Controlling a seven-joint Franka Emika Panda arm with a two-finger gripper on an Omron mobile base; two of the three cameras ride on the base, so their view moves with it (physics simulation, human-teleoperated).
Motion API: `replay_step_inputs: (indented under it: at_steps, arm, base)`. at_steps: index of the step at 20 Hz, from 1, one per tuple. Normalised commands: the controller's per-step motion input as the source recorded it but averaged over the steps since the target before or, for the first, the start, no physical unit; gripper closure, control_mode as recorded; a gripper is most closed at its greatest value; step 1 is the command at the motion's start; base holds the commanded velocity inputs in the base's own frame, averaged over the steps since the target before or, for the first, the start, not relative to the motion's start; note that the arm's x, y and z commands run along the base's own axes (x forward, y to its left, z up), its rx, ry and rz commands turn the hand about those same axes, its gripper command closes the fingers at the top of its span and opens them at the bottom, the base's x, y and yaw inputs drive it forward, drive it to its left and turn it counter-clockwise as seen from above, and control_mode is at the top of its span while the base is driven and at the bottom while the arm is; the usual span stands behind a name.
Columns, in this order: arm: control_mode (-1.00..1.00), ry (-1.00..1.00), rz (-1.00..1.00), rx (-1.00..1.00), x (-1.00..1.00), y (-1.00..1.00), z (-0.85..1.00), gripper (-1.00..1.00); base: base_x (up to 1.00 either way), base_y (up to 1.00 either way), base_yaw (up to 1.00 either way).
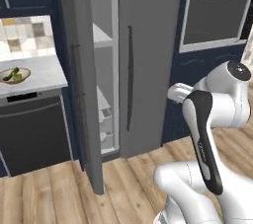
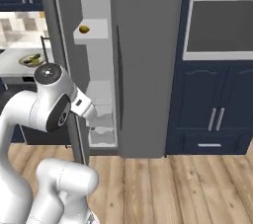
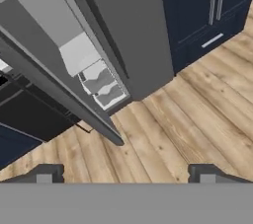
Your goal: Take the squash, broccoli, and lemon from the freezer and place them in the bowl on the counter.
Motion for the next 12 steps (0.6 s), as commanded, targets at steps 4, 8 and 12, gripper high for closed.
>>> replay_step_inputs:
  at_steps: [4, 8, 12]
  arm:
    - [1.0, 0.0, 0.0, 0.0, 0.0, 0.0, 0.0, -1.0]
    - [1.0, 0.0, 0.0, 0.0, 0.0, 0.0, 0.0, -1.0]
    - [1.0, 0.0, 0.0, 0.0, 0.0, 0.0, 0.0, -1.0]
  base:
    - [0.61, -0.48, 0.35]
    - [0.67, -0.14, 0.31]
    - [0.63, -0.01, 0.29]
